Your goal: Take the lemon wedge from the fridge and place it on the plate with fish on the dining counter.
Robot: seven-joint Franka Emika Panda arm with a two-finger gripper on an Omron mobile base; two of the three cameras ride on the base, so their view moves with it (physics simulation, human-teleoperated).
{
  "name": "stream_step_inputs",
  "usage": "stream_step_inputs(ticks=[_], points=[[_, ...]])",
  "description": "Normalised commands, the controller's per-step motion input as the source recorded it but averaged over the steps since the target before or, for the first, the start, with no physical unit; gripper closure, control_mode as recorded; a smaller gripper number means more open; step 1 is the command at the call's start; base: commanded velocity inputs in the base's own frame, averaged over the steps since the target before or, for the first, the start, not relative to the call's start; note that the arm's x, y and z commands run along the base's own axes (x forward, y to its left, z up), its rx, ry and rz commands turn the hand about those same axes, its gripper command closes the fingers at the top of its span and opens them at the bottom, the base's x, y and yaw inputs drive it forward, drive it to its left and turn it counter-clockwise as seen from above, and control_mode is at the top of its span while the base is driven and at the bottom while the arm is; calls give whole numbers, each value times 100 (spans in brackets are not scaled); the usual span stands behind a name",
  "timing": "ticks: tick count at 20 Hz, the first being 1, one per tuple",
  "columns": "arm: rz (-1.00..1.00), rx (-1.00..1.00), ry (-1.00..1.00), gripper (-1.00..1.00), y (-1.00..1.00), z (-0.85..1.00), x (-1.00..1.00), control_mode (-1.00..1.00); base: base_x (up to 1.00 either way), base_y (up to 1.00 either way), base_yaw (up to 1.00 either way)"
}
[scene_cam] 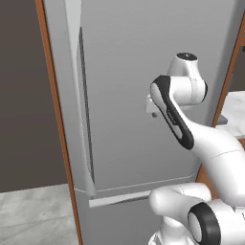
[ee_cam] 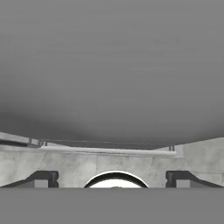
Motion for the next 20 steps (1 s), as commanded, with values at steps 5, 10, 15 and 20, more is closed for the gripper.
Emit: stream_step_inputs(ticks=[5,10,15,20], points=[[0,0,-8,-100,83,0,-15,-100,0,0,0],[0,0,-1,-100,55,-15,-50,-100,0,0,0],[0,1,-13,-100,-4,1,-72,-100,0,0,0],[0,1,-7,-100,-6,1,-31,-100,0,0,0]])
